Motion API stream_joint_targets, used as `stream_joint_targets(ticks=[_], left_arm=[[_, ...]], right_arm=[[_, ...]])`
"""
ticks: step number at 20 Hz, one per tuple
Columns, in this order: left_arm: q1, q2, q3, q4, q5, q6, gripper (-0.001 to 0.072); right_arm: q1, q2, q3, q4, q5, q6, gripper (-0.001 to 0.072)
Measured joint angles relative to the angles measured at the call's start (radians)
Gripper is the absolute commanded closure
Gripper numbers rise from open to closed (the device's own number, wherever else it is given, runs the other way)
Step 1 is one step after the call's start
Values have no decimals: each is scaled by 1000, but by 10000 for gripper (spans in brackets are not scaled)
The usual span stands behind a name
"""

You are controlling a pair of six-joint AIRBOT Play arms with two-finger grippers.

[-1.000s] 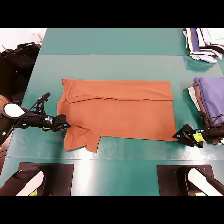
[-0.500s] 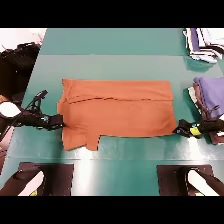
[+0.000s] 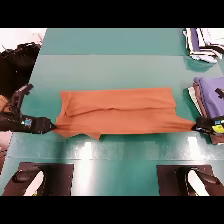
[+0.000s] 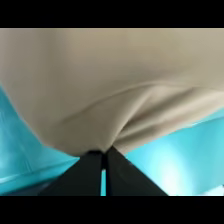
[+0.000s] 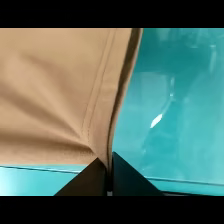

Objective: Fold the shirts.

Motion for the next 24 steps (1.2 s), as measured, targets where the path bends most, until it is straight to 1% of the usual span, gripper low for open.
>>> stream_joint_targets(ticks=[2, 5, 10, 13, 14, 15, 16, 17, 19, 21, 22, 23, 24], left_arm=[[0, -23, 35, 0, 71, 11, 687], [0, -119, 59, 2, 193, 60, 686], [0, -383, 72, 1, 413, 153, 684], [0, -523, 74, -8, 525, 176, 682], [0, -560, 76, -10, 552, 182, 611], [0, -587, 81, -12, 573, 186, 298], [1, -608, 90, -11, 591, 187, 85], [2, -623, 105, -12, 601, 187, 91], [0, -642, 156, -19, 601, 189, 93], [2, -651, 222, -19, 570, 188, 95], [2, -654, 260, -20, 542, 188, 171], [1, -656, 291, -21, 512, 188, 468], [1, -658, 320, -25, 482, 188, 682]], right_arm=[[44, -66, 63, -13, -22, 5, 698], [114, -221, 169, -22, -90, 12, 698], [190, -527, 373, -20, -166, 14, 696], [200, -672, 490, 8, -180, 14, 695], [201, -716, 527, 26, -182, 14, 679], [198, -751, 559, 51, -185, 13, 516], [193, -786, 590, 76, -189, 9, 395], [186, -813, 615, 112, -190, 1, 383], [165, -848, 649, 196, -192, -22, 383], [130, -856, 656, 256, -190, -50, 383], [111, -851, 645, 278, -183, -62, 373], [84, -840, 624, 291, -176, -77, 299], [57, -828, 597, 301, -173, -91, 201]])
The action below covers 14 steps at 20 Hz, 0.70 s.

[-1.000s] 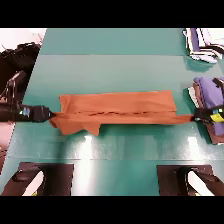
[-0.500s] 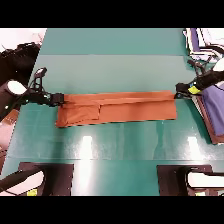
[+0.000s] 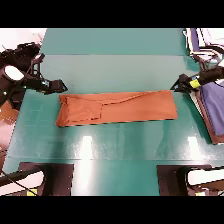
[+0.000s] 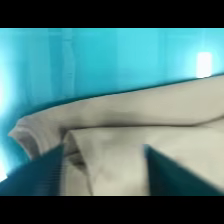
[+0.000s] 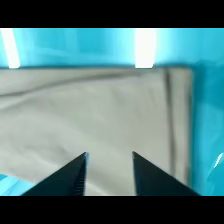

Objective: Fold the shirts.

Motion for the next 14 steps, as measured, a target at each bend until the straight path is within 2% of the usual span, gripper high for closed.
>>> stream_joint_targets(ticks=[6, 11, 12, 13, 14], left_arm=[[-41, -4, 63, -65, -85, 2, 684], [-173, -5, 72, -82, -35, -47, 685], [-200, -8, 73, -83, -13, -61, 685], [-226, -11, 73, -85, 11, -73, 685], [-251, -18, 74, -87, 28, -81, 685]], right_arm=[[-154, 42, -220, 41, -2, -77, 189], [-158, 38, -356, 115, -75, -144, 206], [-145, 27, -360, 130, -78, -151, 250], [-128, 12, -358, 143, -78, -156, 330], [-111, -3, -351, 146, -80, -160, 473]])
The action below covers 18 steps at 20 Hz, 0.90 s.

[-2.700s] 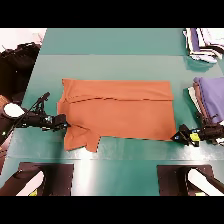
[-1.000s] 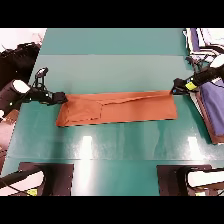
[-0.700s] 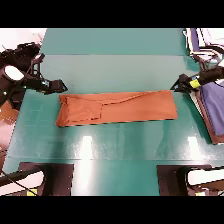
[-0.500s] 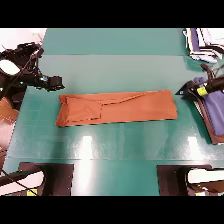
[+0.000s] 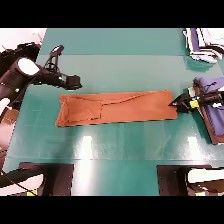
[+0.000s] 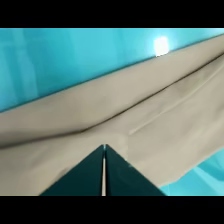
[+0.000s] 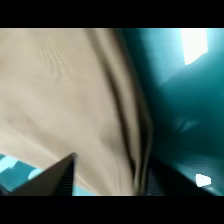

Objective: Fold the shirts.

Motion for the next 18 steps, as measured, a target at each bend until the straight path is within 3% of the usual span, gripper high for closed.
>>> stream_joint_targets(ticks=[1, 2, 10, 18], left_arm=[[-26, -11, 1, -5, 15, -8, 685], [-50, -25, 3, -11, 25, -13, 685], [-241, -269, 96, -72, 81, -34, 686], [-331, -472, 235, -137, 88, -38, 685]], right_arm=[[19, -14, 11, -2, -8, -4, 613], [36, -23, 24, -9, -16, -8, 697], [131, 93, 186, 2, 30, -15, 698], [333, 190, 453, 32, 70, 78, 698]])
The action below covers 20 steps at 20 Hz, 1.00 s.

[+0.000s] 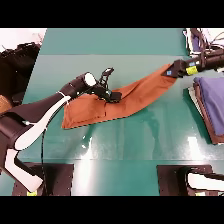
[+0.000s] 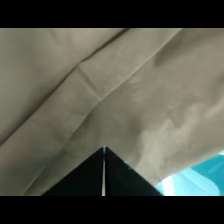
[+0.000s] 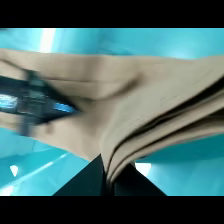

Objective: Fold the shirts.

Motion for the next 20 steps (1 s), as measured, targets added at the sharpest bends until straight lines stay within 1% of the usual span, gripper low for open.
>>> stream_joint_targets(ticks=[4, 10, 13, 17, 18, 20], left_arm=[[-8, -28, 15, -11, -2, -6, 685], [11, -19, 19, 9, -11, -7, 686], [87, 66, 19, 73, -36, -10, 685], [264, 264, 19, 223, -87, -12, 684], [315, 318, 19, 260, -100, -12, 685], [410, 414, 19, 315, -121, -13, 684]], right_arm=[[96, -22, 98, 106, -2, 15, 697], [223, -80, 219, 166, -7, 16, 697], [287, -111, 263, 174, -8, 3, 697], [430, -185, 328, 180, -47, -35, 691], [476, -213, 349, 180, -69, -45, 599], [578, -282, 402, 185, -129, -76, 208]])
